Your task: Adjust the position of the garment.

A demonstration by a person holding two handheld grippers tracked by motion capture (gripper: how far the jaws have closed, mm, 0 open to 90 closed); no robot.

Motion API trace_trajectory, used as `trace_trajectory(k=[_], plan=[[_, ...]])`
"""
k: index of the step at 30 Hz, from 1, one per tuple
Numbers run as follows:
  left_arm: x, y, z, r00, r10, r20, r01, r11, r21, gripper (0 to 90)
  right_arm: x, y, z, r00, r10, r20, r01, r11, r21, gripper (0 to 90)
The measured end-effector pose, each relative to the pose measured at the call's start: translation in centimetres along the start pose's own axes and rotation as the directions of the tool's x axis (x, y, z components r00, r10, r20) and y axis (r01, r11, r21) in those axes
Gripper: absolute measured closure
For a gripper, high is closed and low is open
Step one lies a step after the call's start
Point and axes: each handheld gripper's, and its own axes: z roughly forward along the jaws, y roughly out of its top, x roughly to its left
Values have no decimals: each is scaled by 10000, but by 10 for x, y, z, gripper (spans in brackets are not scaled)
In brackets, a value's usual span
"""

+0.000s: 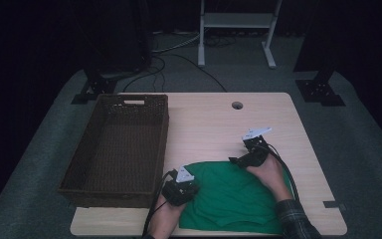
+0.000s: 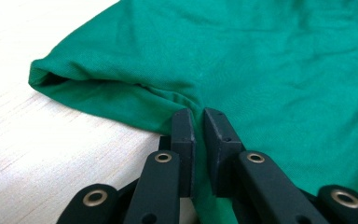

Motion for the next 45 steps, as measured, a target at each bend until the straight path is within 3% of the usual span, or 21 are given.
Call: trace_trajectory(k=[3,7,12,18,26,31,33,35,36,45], plan=[[0,0,0,10000,-36,4,36,10000,1,832,0,1,7,9997,-161,163,158,9997,179,0],[-1,0,0,10000,-65,-40,65,10000,-63,836,-3,-3,14,10000,-32,88,28,9992,407,0],[-4,2,-2,10000,-5,-49,4,9998,-214,839,-3,-5,15,10000,13,11,-13,9995,328,0],[-7,9,-12,9999,30,157,-18,9970,-778,839,-4,-8,15,9999,124,-26,-124,9998,149,0],[-9,19,-19,9962,128,859,20,9854,-1705,839,-4,-8,15,9999,114,-13,-114,9999,81,0],[-6,26,-19,9851,5,1717,392,9729,-2278,839,-4,-8,15,9999,115,11,-115,9999,80,0],[-3,32,-19,9755,-95,2198,687,9622,-2634,840,-3,-8,16,9998,187,66,-187,9998,78,0],[-2,34,-20,9736,-105,2281,745,9589,-2739,839,-1,-6,17,9997,170,201,-171,9998,36,0],[0,37,-22,9683,-48,2498,801,9530,-2921,839,0,-5,18,9996,127,235,-127,9999,12,0],[2,52,-24,9526,299,3027,774,9386,-3363,839,13,6,29,9994,89,345,-88,10000,-26,0]])
